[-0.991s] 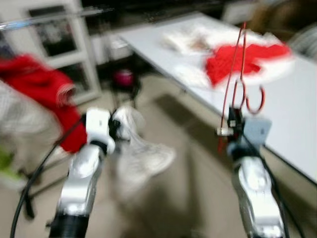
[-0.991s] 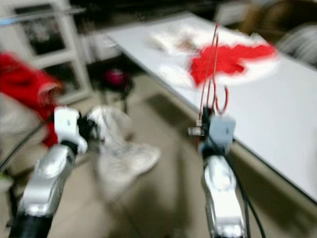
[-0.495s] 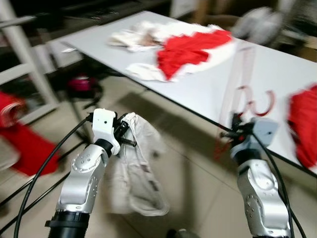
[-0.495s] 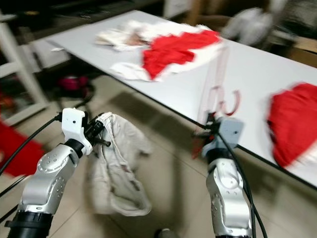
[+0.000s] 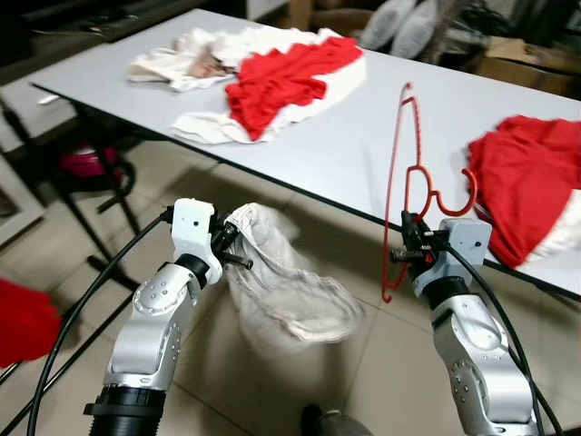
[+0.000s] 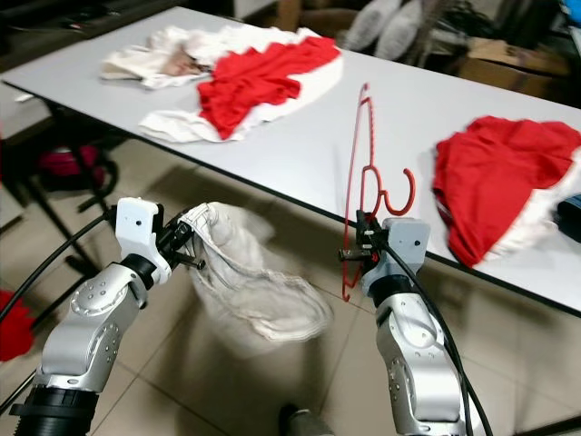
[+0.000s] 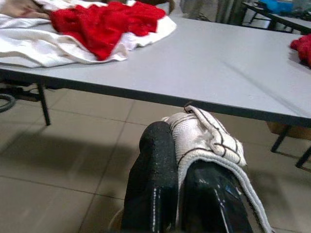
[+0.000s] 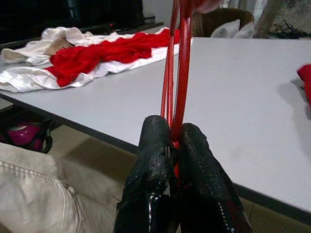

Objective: Hang hanger

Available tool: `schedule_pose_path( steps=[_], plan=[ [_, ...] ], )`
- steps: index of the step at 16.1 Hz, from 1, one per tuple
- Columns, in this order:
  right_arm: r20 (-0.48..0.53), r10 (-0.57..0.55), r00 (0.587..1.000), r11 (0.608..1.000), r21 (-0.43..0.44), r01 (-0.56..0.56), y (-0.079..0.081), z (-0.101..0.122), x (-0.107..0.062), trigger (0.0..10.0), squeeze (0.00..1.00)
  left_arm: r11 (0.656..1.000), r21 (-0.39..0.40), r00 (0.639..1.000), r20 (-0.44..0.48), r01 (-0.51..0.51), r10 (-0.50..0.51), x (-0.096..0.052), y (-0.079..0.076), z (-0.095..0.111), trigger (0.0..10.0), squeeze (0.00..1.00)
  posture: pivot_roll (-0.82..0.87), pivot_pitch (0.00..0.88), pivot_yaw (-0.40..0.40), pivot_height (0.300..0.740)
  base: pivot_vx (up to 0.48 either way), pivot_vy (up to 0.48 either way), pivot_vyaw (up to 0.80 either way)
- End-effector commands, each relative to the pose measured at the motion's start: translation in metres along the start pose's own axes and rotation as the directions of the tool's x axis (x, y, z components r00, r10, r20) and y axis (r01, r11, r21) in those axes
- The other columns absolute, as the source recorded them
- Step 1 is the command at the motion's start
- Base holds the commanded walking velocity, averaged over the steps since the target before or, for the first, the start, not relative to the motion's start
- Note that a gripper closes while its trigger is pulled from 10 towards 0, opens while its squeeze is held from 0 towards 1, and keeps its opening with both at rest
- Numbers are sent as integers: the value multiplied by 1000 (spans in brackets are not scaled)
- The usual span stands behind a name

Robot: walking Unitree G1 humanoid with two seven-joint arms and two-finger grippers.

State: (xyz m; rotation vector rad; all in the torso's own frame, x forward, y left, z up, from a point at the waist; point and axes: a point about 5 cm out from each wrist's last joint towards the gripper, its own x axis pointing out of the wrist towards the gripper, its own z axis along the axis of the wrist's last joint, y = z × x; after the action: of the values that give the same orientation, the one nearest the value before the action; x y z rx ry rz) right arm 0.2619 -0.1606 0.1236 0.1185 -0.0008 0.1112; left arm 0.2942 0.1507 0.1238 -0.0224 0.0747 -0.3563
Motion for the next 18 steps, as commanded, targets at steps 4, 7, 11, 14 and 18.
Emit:
schedule_pose_path(
  steps=[4,7,11,14,18],
  plan=[
    [-18,16,1000,1000,6,-16,-2,-4,-1,10000,0,1000,7,998,53,15,-16,3,-6,14,10000,0,-105,48,-5,740,0,0,-800],
    [-39,15,999,1000,20,-15,-4,-7,-1,10000,0,1000,0,999,52,14,-14,4,-8,13,10000,0,-103,48,-9,740,0,0,-800],
    [-47,19,999,999,32,-17,-6,-5,-3,10000,0,1000,4,999,46,14,-14,5,-9,14,10000,0,-105,44,-8,740,0,0,-800],
    [-46,1,999,999,40,1,-5,-3,-4,10000,0,1000,8,999,52,15,-16,7,-10,15,10000,0,-107,40,-5,740,0,0,-800],
    [-41,-27,999,999,43,29,-6,-1,-1,10000,0,999,30,998,52,18,-19,7,-9,15,10000,0,-106,33,-9,740,0,0,-800]
  ],
)
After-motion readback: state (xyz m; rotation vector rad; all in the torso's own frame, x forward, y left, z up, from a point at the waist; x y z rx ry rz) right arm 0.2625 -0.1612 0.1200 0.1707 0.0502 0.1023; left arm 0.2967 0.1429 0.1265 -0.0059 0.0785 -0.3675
